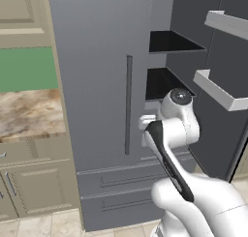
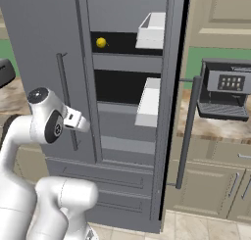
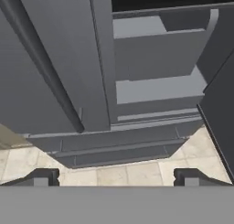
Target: Retrieve a lemon from the fridge and place it on the cutting board with the fish.
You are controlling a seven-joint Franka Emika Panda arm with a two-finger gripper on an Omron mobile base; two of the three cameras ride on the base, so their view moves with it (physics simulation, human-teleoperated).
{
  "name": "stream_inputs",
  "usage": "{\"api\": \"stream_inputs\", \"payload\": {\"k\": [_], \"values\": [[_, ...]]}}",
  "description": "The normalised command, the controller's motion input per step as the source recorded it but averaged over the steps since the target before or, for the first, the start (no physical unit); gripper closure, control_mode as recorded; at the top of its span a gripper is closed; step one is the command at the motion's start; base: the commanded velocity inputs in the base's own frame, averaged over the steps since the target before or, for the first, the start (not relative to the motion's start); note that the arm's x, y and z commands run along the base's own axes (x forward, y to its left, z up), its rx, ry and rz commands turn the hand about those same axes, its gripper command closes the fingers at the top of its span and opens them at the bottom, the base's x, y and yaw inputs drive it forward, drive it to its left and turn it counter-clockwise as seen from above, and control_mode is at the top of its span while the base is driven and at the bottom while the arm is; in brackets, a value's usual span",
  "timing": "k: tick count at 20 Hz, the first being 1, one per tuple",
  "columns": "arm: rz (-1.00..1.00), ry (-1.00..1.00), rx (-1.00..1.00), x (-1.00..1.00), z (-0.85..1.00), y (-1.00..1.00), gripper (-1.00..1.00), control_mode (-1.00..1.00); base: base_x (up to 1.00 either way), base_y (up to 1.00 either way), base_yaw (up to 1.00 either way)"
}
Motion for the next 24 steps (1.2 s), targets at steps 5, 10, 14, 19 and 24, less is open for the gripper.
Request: {"api": "stream_inputs", "payload": {"k": [5,10,14,19,24], "values": [[0.1,-0.14,-0.01,-0.04,0.72,0.39,-1.0,-1.0,0.0,0.0,0.0],[0.08,-0.18,0.0,0.0,0.65,0.4,-1.0,-1.0,0.0,0.0,0.0],[0.06,-0.09,-0.03,0.04,0.1,0.17,-1.0,-1.0,0.0,0.0,0.0],[0.0,0.0,0.0,0.01,0.0,0.0,-1.0,-1.0,0.0,0.0,0.0],[-0.01,-0.01,0.0,0.28,0.0,0.04,-1.0,-1.0,0.0,0.0,0.0]]}}
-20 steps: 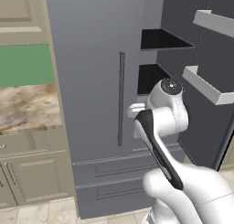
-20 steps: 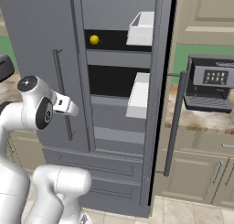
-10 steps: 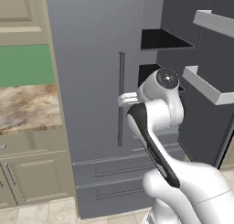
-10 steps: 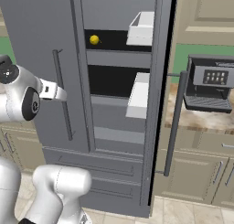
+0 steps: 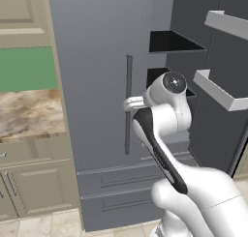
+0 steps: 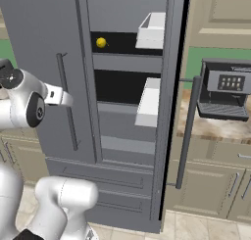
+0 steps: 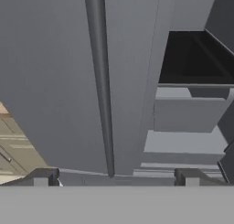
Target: Retrieve a lemon from the fridge and place it on the cutting board with the fish.
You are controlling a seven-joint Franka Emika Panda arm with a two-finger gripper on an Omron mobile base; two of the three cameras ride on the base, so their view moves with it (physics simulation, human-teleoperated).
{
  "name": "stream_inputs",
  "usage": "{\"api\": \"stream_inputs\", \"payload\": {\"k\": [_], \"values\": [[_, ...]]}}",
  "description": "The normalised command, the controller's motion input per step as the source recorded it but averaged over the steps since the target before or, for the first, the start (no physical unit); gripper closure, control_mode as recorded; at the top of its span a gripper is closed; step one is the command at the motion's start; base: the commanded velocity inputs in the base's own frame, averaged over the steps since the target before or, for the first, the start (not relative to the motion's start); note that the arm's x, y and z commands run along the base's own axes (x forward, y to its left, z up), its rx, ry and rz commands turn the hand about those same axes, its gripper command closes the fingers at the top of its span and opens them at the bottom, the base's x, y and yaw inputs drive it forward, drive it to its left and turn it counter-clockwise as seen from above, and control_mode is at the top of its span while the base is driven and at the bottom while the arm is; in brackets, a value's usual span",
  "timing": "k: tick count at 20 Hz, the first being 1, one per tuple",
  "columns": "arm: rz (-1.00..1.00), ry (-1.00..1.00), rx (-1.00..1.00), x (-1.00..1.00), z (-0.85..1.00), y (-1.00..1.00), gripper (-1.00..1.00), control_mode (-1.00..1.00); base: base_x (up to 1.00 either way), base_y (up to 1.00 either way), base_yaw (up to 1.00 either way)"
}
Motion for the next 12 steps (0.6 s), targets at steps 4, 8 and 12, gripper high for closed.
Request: {"api": "stream_inputs", "payload": {"k": [4,8,12], "values": [[-0.04,-0.01,0.0,0.29,0.0,0.04,-1.0,-1.0,0.0,0.0,0.0],[-0.05,0.0,0.0,0.39,0.03,0.05,-1.0,-1.0,0.0,0.0,0.0],[-0.03,-0.01,0.0,0.44,0.01,0.04,-1.0,-1.0,0.0,0.0,0.0]]}}
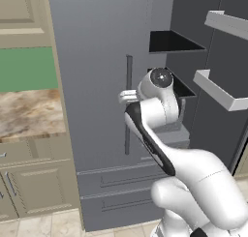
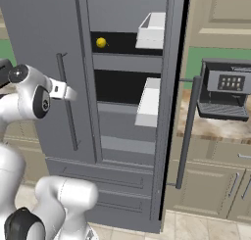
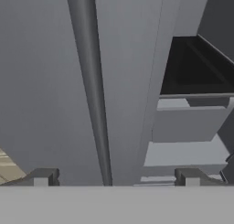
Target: Retrieve a lemon from the fridge and place it on the cutting board with the fish.
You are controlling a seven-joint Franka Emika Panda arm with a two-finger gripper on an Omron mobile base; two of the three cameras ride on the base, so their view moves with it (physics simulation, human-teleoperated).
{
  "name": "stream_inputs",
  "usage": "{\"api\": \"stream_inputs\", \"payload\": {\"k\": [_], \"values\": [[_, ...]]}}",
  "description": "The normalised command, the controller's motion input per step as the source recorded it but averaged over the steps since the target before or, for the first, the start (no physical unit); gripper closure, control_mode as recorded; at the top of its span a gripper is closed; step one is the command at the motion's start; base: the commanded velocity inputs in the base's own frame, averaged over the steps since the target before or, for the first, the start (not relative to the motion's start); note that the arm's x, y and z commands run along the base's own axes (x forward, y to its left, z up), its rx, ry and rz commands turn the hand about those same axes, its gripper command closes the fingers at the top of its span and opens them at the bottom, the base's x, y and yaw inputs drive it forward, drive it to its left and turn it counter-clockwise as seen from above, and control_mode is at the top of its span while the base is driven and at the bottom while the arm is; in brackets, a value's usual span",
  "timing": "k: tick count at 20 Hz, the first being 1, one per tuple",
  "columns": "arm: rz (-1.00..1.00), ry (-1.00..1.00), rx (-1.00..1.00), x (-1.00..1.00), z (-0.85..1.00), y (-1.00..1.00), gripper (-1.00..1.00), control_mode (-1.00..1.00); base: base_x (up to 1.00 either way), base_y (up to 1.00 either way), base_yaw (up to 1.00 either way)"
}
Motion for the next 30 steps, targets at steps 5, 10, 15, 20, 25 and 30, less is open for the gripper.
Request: {"api": "stream_inputs", "payload": {"k": [5,10,15,20,25,30], "values": [[0.0,-0.02,0.0,0.44,0.0,0.25,-1.0,-1.0,0.0,0.0,0.0],[0.0,-0.02,0.0,0.4,0.0,0.2,-1.0,-1.0,0.0,0.0,0.0],[0.0,-0.03,0.0,0.2,0.0,-0.06,-1.0,-1.0,0.0,0.0,0.0],[0.0,-0.04,0.0,0.06,0.0,-0.06,-1.0,-1.0,0.0,0.0,0.0],[0.0,-0.07,-0.01,0.24,0.0,-0.01,-1.0,-1.0,0.0,0.0,0.0],[0.0,-0.09,0.0,0.29,0.0,-0.01,-1.0,-1.0,0.0,0.0,0.0]]}}
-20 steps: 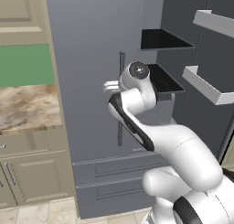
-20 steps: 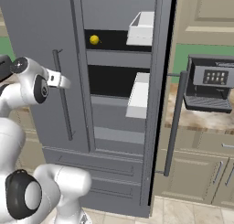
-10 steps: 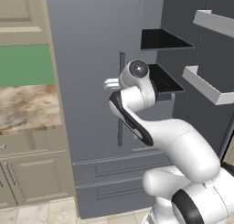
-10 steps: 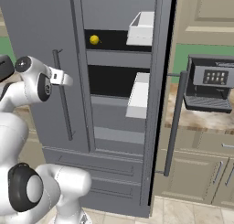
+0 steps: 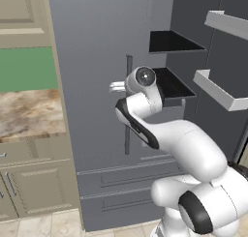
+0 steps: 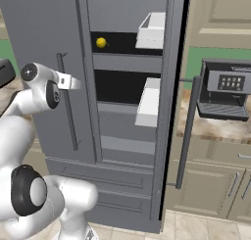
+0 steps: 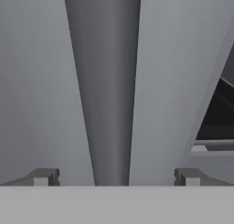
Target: Retrieve a lemon from the fridge and place it on the cutting board with the fish.
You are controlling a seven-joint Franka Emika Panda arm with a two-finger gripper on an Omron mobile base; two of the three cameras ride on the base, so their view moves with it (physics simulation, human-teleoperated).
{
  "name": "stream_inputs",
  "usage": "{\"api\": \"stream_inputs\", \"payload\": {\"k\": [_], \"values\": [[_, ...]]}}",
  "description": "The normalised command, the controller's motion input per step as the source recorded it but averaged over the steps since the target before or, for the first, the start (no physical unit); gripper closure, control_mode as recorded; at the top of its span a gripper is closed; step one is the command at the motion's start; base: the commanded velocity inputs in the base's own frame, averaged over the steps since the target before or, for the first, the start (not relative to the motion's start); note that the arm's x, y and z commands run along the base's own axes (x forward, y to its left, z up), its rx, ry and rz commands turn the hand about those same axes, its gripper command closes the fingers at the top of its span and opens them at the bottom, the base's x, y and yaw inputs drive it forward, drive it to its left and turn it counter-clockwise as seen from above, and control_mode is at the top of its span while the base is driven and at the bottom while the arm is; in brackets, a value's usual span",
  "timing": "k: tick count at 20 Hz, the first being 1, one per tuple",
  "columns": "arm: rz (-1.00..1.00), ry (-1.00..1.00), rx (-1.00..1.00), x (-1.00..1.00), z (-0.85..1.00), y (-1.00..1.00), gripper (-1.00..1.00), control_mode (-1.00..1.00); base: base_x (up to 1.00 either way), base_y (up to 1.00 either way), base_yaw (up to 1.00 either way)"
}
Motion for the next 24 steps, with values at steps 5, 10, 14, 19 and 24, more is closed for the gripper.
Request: {"api": "stream_inputs", "payload": {"k": [5,10,14,19,24], "values": [[0.0,0.0,0.0,0.24,0.0,0.0,-1.0,-1.0,0.0,0.0,0.0],[0.0,0.0,0.0,0.4,0.0,0.0,1.0,-1.0,0.0,0.0,0.0],[0.0,0.0,0.0,0.21,0.0,0.0,1.0,-1.0,0.0,0.0,0.0],[-0.04,0.04,-0.01,0.0,0.02,0.04,1.0,-1.0,0.0,0.0,0.0],[-0.15,0.13,-0.04,-0.04,0.11,0.15,1.0,-1.0,0.0,0.0,0.0]]}}
